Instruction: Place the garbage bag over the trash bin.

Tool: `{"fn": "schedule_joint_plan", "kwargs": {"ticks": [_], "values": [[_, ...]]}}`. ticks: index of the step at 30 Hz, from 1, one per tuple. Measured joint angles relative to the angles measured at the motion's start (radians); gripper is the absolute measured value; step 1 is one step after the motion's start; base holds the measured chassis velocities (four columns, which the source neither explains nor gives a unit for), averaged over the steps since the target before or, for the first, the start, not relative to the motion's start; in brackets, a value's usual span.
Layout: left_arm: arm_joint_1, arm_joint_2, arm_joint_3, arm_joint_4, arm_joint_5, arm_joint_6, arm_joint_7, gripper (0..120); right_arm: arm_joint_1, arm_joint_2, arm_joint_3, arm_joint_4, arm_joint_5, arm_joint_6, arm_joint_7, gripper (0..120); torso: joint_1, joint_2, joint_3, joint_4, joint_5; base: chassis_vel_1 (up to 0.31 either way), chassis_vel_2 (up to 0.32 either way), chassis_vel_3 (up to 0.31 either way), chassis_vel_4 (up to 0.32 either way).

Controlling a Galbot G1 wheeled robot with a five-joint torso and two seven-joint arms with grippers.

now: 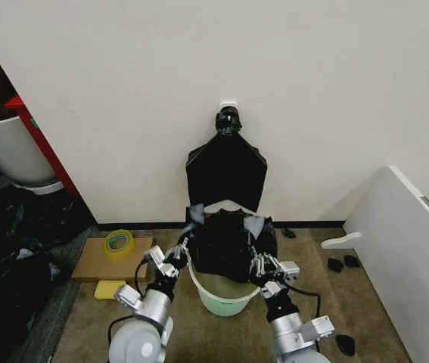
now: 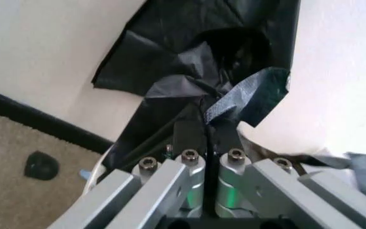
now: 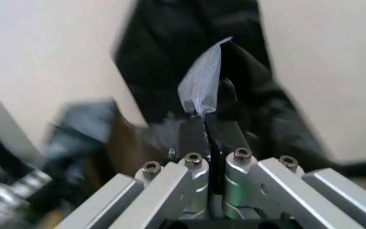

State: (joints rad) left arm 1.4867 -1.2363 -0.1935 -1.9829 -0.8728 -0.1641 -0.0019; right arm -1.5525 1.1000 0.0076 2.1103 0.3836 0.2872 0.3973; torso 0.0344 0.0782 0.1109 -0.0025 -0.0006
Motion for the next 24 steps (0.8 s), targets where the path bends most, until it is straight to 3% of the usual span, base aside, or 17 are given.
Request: {"fn": "schedule_joint_plan", "kwargs": {"ticks": [10, 13, 18, 24], "values": [[0.079, 0.046, 0.021, 0.002, 0.209, -0.124, -0.017, 0, -0.085, -0.073, -0.005, 0.075, -0.028, -0.062, 0.1, 0, 0.0, 0.0, 0.0, 0.0003, 0.0001, 0.0, 0.0, 0.0, 0.0], [0.113, 0.071, 0.021, 0.001, 0.289, -0.161, -0.059, 0, -0.169, -0.118, -0.011, 0.151, -0.051, -0.14, 0.176, 0, 0.0, 0.0, 0.0, 0.0, 0.0, 0.0, 0.0, 0.0, 0.0], [0.141, 0.103, 0.016, 0.0, 0.377, -0.174, -0.107, 0, -0.238, -0.166, -0.014, 0.202, -0.085, -0.223, 0.22, 0, 0.0, 0.0, 0.0, 0.0, -0.0003, 0.0, 0.0, 0.0, 0.0], [0.161, 0.129, 0.001, -0.016, 0.46, -0.142, -0.217, 0, -0.223, -0.174, -0.011, 0.109, -0.116, -0.279, 0.219, 0, 0.0, 0.0, 0.0, 0.0, 0.0004, 0.0, 0.0, 0.0, 0.0]]}}
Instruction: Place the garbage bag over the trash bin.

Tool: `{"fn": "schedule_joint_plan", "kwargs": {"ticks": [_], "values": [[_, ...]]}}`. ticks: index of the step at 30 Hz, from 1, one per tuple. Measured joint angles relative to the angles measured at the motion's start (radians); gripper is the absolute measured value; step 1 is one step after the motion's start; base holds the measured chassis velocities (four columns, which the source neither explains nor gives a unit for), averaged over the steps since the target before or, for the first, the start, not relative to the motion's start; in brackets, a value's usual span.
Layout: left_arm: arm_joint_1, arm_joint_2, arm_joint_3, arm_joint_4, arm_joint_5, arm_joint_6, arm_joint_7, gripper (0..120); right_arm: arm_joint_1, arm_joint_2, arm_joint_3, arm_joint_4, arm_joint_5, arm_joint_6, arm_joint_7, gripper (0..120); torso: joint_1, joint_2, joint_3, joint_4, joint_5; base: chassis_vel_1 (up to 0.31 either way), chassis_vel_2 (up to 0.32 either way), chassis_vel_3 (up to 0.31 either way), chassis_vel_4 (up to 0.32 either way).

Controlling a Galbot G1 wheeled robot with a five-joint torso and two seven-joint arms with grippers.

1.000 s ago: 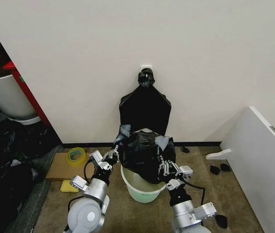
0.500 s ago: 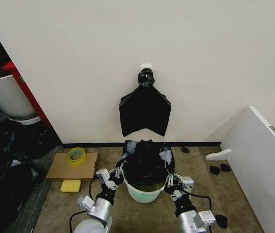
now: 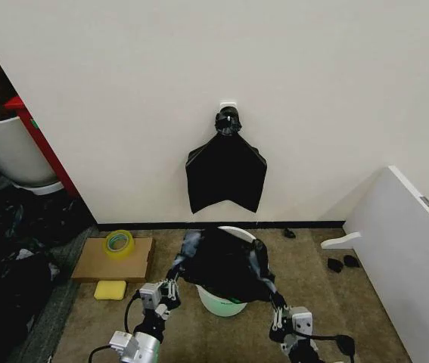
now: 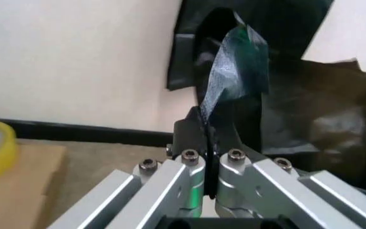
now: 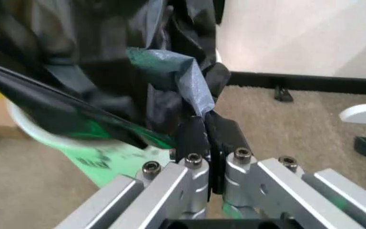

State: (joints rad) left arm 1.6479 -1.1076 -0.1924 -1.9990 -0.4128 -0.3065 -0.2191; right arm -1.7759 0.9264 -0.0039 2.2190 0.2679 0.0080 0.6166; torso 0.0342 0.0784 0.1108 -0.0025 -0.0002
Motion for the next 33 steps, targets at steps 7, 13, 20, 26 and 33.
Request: {"fn": "schedule_joint_plan", "kwargs": {"ticks": [7, 13, 20, 26, 33], "values": [[0.033, 0.015, -0.003, -0.009, 0.092, 0.044, -0.103, 0, 0.025, 0.015, -0.004, -0.059, -0.039, -0.013, -0.043, 0, 0.0, 0.0, 0.0, 0.0, -0.0005, 0.0, 0.0, 0.0, 0.0], [0.046, 0.02, 0.01, -0.009, 0.145, 0.084, -0.147, 0, 0.043, 0.005, 0.009, -0.122, -0.109, -0.027, -0.072, 0, 0.0, 0.0, 0.0, 0.0, -0.0004, 0.0, 0.0, 0.0, 0.0], [0.039, 0.011, 0.061, 0.025, 0.182, 0.132, -0.183, 0, 0.058, -0.016, 0.024, -0.169, -0.182, -0.046, -0.082, 0, 0.0, 0.0, 0.0, 0.0, -0.0004, 0.0, 0.0, 0.0, 0.0], [0.007, -0.02, 0.096, 0.087, 0.19, 0.175, -0.216, 0, 0.094, -0.052, 0.04, -0.244, -0.23, -0.028, -0.102, 0, 0.0, 0.0, 0.0, -0.0001, -0.0003, 0.0, 0.0, 0.0, 0.0], [-0.036, -0.068, 0.09, 0.123, 0.131, 0.2, -0.23, 0, 0.143, -0.038, 0.061, -0.34, -0.305, 0.043, -0.134, 0, 0.0, 0.0, 0.0, 0.0, -0.0003, 0.0, 0.0, 0.0, 0.0]]}}
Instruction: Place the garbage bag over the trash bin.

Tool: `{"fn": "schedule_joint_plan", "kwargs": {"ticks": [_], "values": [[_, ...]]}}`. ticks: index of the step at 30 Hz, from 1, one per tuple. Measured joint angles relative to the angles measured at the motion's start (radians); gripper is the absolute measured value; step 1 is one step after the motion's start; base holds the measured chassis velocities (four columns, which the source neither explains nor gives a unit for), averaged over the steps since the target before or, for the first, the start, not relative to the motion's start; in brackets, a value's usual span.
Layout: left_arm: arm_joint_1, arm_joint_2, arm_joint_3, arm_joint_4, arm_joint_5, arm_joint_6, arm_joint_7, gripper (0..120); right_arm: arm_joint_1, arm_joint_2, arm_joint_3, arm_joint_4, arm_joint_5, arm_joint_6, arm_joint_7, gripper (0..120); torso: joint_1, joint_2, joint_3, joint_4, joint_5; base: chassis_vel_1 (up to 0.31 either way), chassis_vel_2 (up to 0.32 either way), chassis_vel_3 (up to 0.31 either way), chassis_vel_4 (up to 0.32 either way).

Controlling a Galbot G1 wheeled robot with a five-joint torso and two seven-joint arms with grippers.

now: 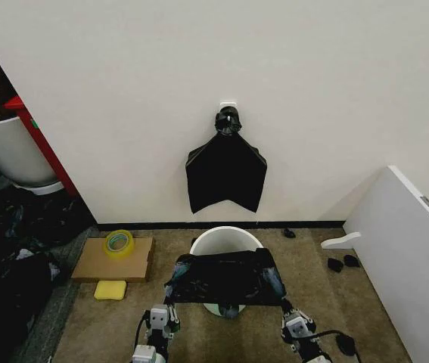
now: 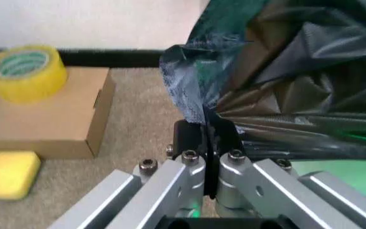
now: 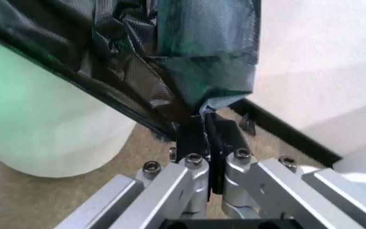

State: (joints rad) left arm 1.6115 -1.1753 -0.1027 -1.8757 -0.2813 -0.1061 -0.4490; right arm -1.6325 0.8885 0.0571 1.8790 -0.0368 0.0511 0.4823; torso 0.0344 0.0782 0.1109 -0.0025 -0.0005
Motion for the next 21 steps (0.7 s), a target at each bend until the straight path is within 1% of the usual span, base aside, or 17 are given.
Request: {"fn": "schedule_joint_plan", "kwargs": {"ticks": [1, 2, 5, 6, 9, 11, 13, 16, 18, 20, 21], "values": [[-0.01, -0.009, -0.004, 0.006, -0.022, 0.011, -0.002, 0, 0.014, 0.006, 0.007, -0.045, -0.022, 0.048, -0.025, 0, 0.0, 0.0, 0.0, -0.0001, 0.0001, 0.0, 0.0, 0.0, 0.0], [-0.01, -0.009, -0.004, 0.006, -0.022, 0.011, -0.002, 0, 0.014, 0.006, 0.007, -0.045, -0.022, 0.048, -0.025, 0, 0.0, 0.0, 0.0, -0.0001, 0.0001, 0.0, 0.0, 0.0, 0.0], [-0.016, -0.018, -0.009, 0.011, -0.048, 0.03, -0.004, 0, 0.029, 0.013, 0.028, -0.127, -0.059, 0.162, -0.116, 0, 0.0, 0.0, 0.0, -0.0001, -0.0001, 0.0, 0.0, 0.0, 0.0], [-0.016, -0.018, -0.009, 0.011, -0.048, 0.03, -0.004, 0, 0.029, 0.013, 0.028, -0.127, -0.059, 0.162, -0.116, 0, 0.0, 0.0, 0.0, -0.0001, -0.0001, 0.0, 0.0, 0.0, 0.0], [-0.013, -0.023, -0.016, 0.009, -0.07, 0.049, -0.008, 0, 0.042, 0.025, 0.051, -0.172, -0.053, 0.233, -0.192, 0, 0.0, 0.0, 0.0, -0.0001, 0.0, 0.0, 0.0, 0.0, 0.0], [-0.012, -0.023, -0.016, 0.007, -0.075, 0.053, -0.008, 0, 0.044, 0.027, 0.055, -0.176, -0.049, 0.244, -0.202, 0, 0.0, 0.0, 0.0, 0.0, 0.0, 0.0, 0.0, 0.0, 0.0], [-0.007, -0.024, -0.017, -0.006, -0.097, 0.063, -0.009, 0, 0.048, 0.03, 0.07, -0.183, -0.023, 0.294, -0.241, 0, 0.0, 0.0, 0.0, 0.0, -0.0001, 0.0, 0.0, 0.0, 0.0], [-0.003, -0.024, -0.016, -0.015, -0.107, 0.064, -0.01, 0, 0.044, 0.03, 0.075, -0.178, -0.011, 0.316, -0.255, 0, 0.0, 0.0, 0.0, 0.0, -0.0001, 0.0, 0.0, 0.0, 0.0], [0.006, -0.021, -0.011, -0.031, -0.115, 0.065, -0.009, 0, 0.031, 0.026, 0.083, -0.161, 0.014, 0.358, -0.286, 0, 0.0, 0.0, 0.0, 0.0, -0.0001, 0.0, 0.0, 0.0, 0.0], [0.023, -0.009, -0.007, -0.058, -0.117, 0.07, -0.009, 6, 0.004, 0.014, 0.112, -0.15, 0.075, 0.449, -0.415, 0, 0.0, 0.0, 0.0, 0.0, -0.0002, 0.0, 0.0, 0.0, 0.0], [0.023, -0.009, -0.007, -0.058, -0.117, 0.07, -0.009, 6, 0.004, 0.014, 0.112, -0.15, 0.075, 0.449, -0.415, 0, 0.0, 0.0, 0.0, 0.0, -0.0002, 0.0, 0.0, 0.0, 0.0]]}}
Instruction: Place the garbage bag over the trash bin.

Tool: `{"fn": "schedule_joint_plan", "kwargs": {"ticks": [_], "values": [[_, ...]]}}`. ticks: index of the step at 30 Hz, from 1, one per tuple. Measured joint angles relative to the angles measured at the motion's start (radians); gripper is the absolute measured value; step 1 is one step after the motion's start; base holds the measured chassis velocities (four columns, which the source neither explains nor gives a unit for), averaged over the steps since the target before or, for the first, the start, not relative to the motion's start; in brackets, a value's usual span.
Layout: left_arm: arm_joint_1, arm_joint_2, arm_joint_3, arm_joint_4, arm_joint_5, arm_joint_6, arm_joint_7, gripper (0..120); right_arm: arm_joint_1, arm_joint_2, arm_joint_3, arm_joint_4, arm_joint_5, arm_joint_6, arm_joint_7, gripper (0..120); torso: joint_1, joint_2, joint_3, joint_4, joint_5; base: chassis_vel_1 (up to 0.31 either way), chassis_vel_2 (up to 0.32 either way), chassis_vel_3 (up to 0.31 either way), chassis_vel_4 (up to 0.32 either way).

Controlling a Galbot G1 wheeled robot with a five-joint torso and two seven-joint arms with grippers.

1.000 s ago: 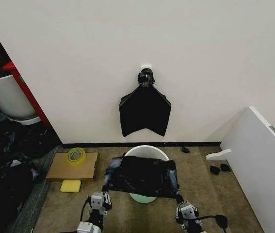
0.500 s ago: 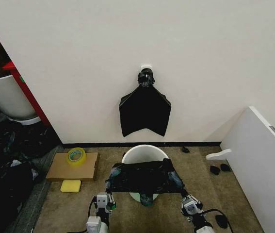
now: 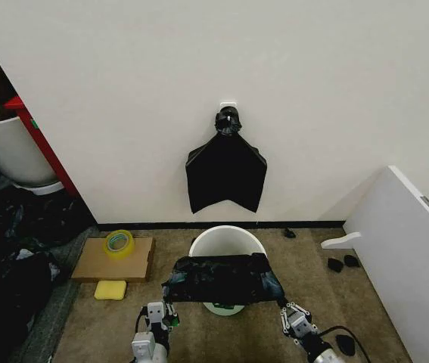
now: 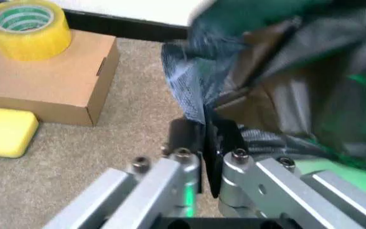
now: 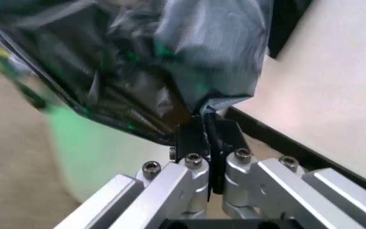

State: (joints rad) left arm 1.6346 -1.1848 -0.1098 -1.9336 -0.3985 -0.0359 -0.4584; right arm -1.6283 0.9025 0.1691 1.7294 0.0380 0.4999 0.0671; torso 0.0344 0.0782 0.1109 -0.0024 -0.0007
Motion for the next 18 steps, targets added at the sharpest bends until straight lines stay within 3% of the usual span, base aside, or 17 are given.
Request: {"fn": "schedule_joint_plan", "kwargs": {"ticks": [6, 7, 10, 12, 18], "values": [[0.069, 0.048, -0.011, -0.099, 0.036, 0.025, -0.032, 30, -0.024, -0.001, 0.134, -0.055, 0.102, 0.205, -0.424, 25, 0.0, 0.0, 0.0, 0.0, 0.0001, 0.0, 0.0, 0.0, 0.0], [0.069, 0.048, -0.011, -0.099, 0.036, 0.025, -0.032, 30, -0.024, -0.001, 0.134, -0.055, 0.102, 0.205, -0.424, 25, 0.0, 0.0, 0.0, 0.0, 0.0001, 0.0, 0.0, 0.0, 0.0], [0.118, 0.093, -0.016, -0.172, 0.054, 0.054, -0.069, 48, -0.024, 0.006, 0.19, -0.08, 0.143, 0.248, -0.498, 40, 0.0, 0.0, 0.0, 0.0, 0.0004, 0.0, 0.0, 0.0, 0.0], [0.125, 0.101, -0.018, -0.181, 0.059, 0.056, -0.071, 51, -0.024, 0.007, 0.2, -0.083, 0.152, 0.254, -0.507, 43, 0.0, 0.0, 0.0, -0.0001, 0.0003, 0.0, 0.0, 0.0, 0.0], [0.144, 0.145, -0.042, -0.214, 0.08, 0.053, -0.07, 74, -0.025, 0.011, 0.255, -0.093, 0.214, 0.287, -0.577, 68, 0.0, 0.0, 0.0, -0.0001, 0.0, 0.0, 0.0, 0.0, 0.0]]}}
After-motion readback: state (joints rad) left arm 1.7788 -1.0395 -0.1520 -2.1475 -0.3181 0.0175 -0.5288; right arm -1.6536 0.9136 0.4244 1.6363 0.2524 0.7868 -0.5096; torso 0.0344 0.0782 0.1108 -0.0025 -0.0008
